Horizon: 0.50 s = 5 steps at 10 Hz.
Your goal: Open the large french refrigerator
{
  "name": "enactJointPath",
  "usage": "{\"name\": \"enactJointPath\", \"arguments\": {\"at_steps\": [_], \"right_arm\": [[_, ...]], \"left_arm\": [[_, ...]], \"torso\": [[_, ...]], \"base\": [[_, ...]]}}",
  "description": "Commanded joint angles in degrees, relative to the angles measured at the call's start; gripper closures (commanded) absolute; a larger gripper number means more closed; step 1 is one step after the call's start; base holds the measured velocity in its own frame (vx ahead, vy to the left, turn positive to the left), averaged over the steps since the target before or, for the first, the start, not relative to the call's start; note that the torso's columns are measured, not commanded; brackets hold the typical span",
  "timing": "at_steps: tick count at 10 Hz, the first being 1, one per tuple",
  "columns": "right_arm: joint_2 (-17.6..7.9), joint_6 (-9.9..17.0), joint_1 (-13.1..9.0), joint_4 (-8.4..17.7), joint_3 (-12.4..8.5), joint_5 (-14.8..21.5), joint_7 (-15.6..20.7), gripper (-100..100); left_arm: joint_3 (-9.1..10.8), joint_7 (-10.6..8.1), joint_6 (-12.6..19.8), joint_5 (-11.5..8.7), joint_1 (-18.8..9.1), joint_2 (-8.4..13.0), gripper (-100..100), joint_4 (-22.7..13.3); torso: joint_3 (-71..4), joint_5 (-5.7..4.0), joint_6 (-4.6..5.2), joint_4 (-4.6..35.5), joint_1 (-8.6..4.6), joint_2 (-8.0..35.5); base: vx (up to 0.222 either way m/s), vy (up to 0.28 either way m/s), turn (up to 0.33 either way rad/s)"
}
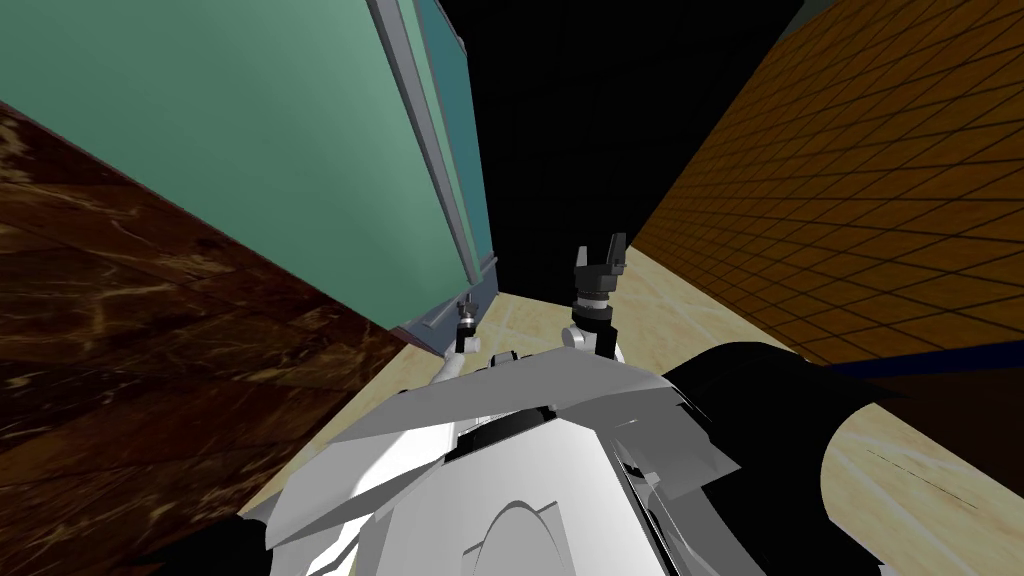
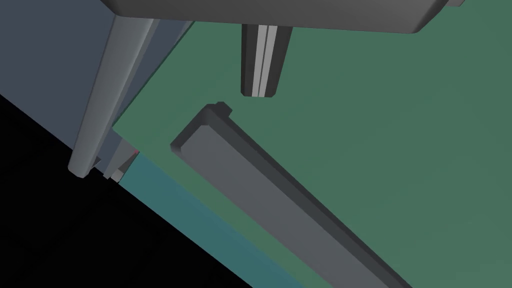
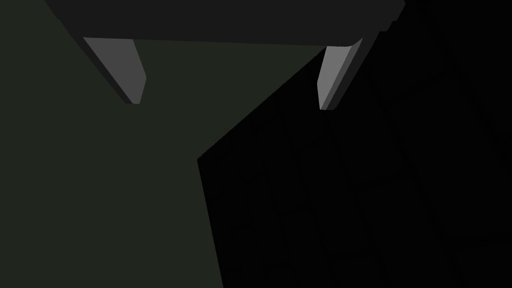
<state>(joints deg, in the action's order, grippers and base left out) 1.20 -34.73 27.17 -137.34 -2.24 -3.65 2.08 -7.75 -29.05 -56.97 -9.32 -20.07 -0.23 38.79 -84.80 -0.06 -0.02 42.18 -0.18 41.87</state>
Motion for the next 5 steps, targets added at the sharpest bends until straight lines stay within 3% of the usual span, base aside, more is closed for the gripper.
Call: {"name": "enactJointPath", "arguments": {"at_steps": [1,3,4,5], "right_arm": [[0.0,0.0,0.0,0.0,0.0,0.0,0.0,0],[0.0,0.0,0.0,0.0,0.0,0.0,0.0,0],[0.0,0.0,0.0,0.0,0.0,0.0,0.0,0],[0.0,0.0,0.0,0.0,0.0,0.0,0.0,0]], "left_arm": [[-0.28,0.45,0.0,1.3,-3.4,-2.2,100,-2.0],[-0.28,0.45,0.0,1.3,-5.3,-2.2,100,-4.3],[-0.28,0.30,-0.1,1.3,-4.7,-2.1,100,-3.7],[-0.02,0.40,-0.2,1.2,-4.8,0.2,-100,-4.0]], "torso": [[0.1,0.08,0.03,0.0,0.29,0.3],[0.2,0.03,0.01,0.1,0.06,0.3],[0.1,-0.03,0.03,0.0,-0.12,0.1],[0.1,0.00,0.02,0.0,-0.01,0.2]], "base": [[-0.172,0.137,-0.077],[-0.053,0.033,0.010],[0.000,0.000,0.000],[0.004,-0.007,-0.009]]}}
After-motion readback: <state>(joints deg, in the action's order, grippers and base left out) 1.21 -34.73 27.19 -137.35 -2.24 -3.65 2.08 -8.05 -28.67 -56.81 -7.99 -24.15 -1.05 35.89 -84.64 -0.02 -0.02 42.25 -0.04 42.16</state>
